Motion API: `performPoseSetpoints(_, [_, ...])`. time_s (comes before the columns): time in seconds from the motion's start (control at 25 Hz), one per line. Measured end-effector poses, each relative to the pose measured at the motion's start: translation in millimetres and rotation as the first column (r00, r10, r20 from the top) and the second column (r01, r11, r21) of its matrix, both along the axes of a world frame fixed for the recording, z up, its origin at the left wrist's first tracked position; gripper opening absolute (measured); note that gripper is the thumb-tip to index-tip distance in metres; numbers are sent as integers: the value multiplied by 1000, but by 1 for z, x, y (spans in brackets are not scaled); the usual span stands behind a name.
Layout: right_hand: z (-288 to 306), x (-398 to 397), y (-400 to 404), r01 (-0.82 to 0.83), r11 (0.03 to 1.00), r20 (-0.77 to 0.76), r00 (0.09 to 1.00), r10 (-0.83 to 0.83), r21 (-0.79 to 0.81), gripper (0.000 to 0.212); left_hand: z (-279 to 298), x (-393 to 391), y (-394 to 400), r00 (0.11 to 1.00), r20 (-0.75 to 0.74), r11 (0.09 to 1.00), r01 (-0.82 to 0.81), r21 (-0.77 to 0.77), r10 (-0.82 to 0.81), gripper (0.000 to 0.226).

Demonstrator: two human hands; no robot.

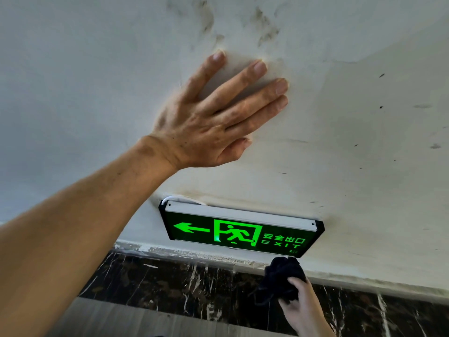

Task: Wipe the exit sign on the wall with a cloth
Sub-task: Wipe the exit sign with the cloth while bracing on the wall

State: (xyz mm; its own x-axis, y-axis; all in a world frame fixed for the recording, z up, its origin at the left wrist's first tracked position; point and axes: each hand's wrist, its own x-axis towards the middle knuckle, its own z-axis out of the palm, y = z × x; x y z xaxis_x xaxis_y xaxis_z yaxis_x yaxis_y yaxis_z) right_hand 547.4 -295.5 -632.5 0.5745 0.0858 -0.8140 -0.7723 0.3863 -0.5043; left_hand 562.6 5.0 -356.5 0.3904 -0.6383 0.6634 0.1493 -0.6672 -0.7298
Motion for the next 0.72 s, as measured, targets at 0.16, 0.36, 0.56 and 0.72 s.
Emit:
performPoseSetpoints(0.16, [5, 1, 13, 76, 982, 40, 996, -84, 172, 35, 1, 1, 0, 1000, -7, 1000, 19, -7, -19, 64])
performPoseSetpoints(0.36, [13, -2, 35, 84, 974, 64, 993, -99, 210, 40, 0, 1, -2, 999, -11, 999, 34, -10, -34, 64])
performPoseSetpoints(0.56, [8, -14, 58, 31, 988, 84, 996, -43, 148, 41, 0, 4, -1, 999, -10, 999, 50, -23, -50, 65])
performPoseSetpoints(0.72, [3, -26, 78, -34, 995, 111, 994, 23, 92, 40, -1, 4, 0, 998, -16, 997, 64, -48, -65, 66])
